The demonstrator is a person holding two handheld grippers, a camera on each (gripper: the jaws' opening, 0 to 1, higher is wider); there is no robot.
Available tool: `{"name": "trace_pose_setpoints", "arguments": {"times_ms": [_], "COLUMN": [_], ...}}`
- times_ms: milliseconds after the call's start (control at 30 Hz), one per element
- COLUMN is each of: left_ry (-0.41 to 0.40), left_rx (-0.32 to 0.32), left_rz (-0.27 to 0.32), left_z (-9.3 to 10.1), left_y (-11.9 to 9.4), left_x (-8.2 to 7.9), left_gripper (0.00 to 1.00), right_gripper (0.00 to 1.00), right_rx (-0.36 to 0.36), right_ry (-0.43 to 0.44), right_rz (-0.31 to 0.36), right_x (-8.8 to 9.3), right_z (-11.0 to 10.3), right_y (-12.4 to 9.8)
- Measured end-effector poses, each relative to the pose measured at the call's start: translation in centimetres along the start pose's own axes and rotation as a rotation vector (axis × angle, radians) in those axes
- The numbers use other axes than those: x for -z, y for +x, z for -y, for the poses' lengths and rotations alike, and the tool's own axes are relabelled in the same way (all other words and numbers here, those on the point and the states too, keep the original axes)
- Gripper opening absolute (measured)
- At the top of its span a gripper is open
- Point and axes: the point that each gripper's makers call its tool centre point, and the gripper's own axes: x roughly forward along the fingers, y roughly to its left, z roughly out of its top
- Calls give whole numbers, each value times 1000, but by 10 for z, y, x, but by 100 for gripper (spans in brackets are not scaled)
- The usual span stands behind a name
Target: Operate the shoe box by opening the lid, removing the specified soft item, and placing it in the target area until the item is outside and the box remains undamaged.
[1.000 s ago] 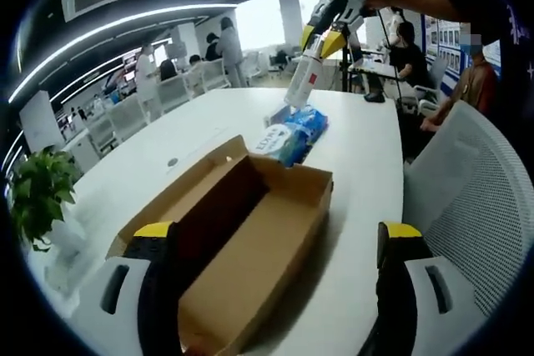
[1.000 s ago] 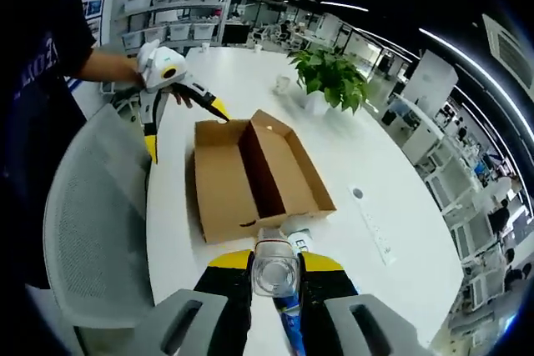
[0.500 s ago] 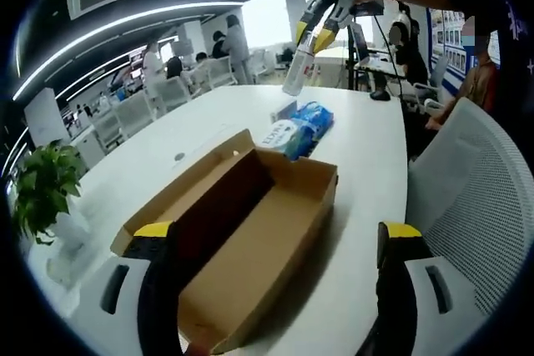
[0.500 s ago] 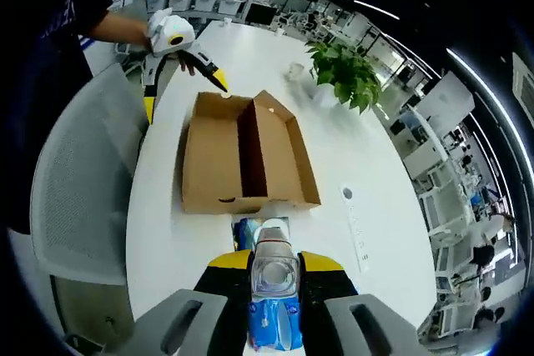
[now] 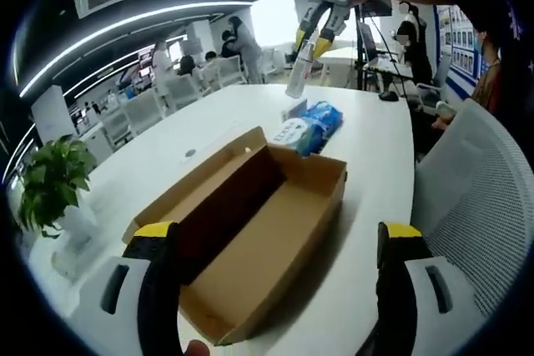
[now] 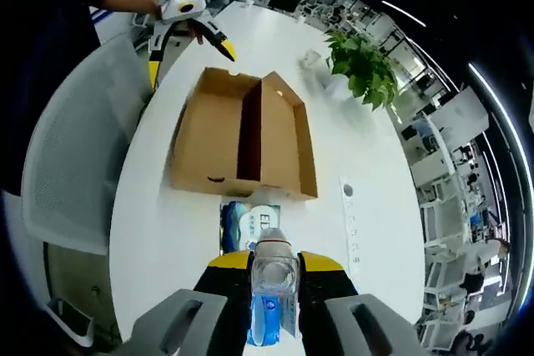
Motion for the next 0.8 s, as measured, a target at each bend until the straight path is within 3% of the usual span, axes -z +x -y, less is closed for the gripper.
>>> {"name": "trace_pose_setpoints", "arguments": {"times_ms": [600, 633, 800], "left_ry": [-9, -9, -17], "left_rx": [-44, -48, -71], "left_rz": [-18, -17, -22], "left_z": [-12, -13, -20], "left_y": [-9, -10, -14], "left_x": [9, 9, 12], "left_gripper": [99, 99, 99], "right_gripper": [16, 16, 16], "right_rx": [-43, -52, -63], "right_ry": [-51, -49, -50], "right_rz": [-96, -108, -125], "right_x": [32, 37, 44], "right_z": [37, 44, 49], "right_y": [39, 51, 63]}}
